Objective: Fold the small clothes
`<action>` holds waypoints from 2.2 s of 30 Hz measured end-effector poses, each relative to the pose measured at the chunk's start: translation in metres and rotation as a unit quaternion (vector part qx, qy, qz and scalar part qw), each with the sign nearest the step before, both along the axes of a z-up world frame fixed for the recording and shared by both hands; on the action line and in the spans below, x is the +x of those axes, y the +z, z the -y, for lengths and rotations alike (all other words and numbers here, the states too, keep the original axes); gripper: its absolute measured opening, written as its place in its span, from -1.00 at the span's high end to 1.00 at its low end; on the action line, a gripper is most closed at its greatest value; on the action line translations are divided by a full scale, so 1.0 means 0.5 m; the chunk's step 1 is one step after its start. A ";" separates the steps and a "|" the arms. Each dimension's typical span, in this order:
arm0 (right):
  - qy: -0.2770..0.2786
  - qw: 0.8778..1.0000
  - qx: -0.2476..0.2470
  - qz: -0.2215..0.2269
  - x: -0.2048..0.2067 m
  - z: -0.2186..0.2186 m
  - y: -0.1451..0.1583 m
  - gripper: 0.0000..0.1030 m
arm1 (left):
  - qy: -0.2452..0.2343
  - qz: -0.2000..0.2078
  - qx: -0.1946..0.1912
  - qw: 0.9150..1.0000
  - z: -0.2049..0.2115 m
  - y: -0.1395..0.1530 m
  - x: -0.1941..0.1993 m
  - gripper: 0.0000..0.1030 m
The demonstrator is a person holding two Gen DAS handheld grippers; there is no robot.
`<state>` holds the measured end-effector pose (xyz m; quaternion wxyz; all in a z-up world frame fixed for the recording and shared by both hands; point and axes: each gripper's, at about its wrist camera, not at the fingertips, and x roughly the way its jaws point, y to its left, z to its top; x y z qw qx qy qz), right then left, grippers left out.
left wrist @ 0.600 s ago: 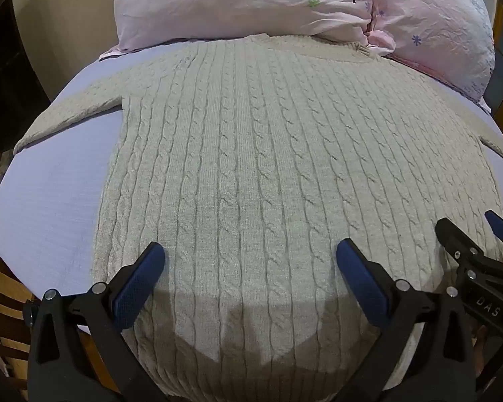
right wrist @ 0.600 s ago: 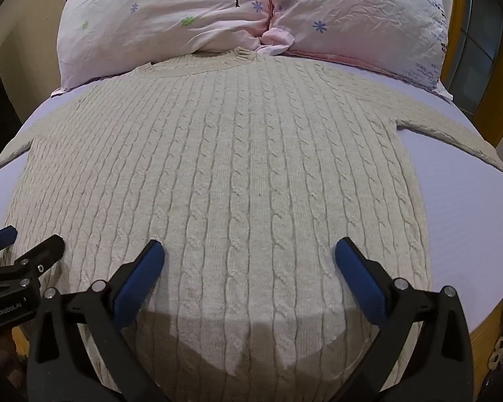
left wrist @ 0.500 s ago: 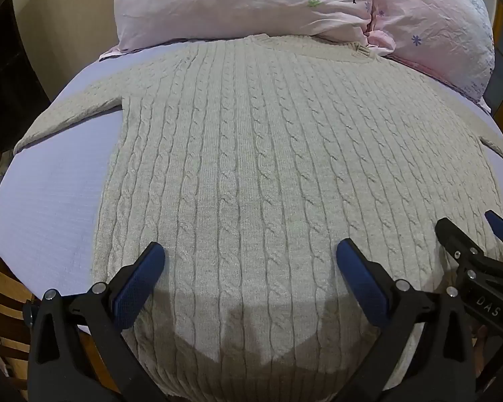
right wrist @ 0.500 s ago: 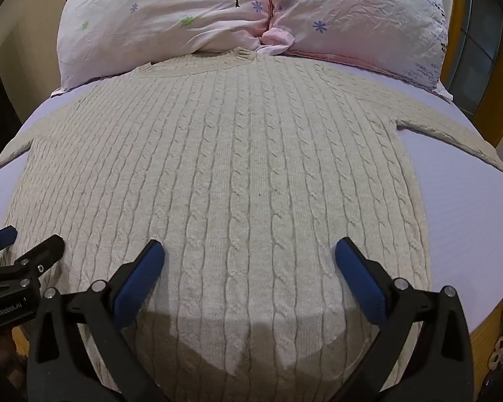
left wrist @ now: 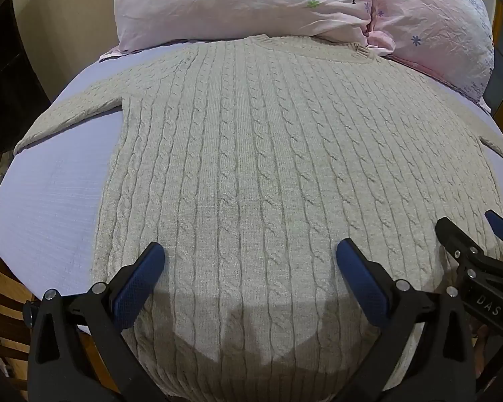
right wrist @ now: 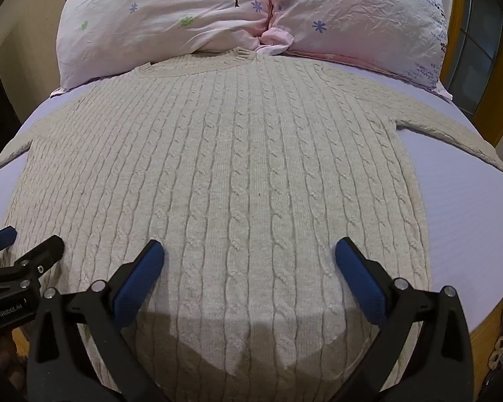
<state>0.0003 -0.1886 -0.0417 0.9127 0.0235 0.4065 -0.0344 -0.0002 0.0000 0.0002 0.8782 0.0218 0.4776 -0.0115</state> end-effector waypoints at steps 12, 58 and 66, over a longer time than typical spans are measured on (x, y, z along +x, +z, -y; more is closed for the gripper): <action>0.000 1.000 0.000 0.001 0.000 0.001 0.001 -0.97 | 0.000 0.001 0.000 1.000 0.000 0.000 0.000 -0.97; 0.002 1.000 -0.001 -0.003 0.002 0.000 0.000 -0.97 | -0.004 0.003 0.000 1.000 -0.001 0.001 0.003 -0.97; 0.006 1.000 -0.002 -0.005 0.005 -0.002 0.000 -0.97 | -0.005 0.001 -0.001 1.000 -0.004 0.002 0.009 -0.97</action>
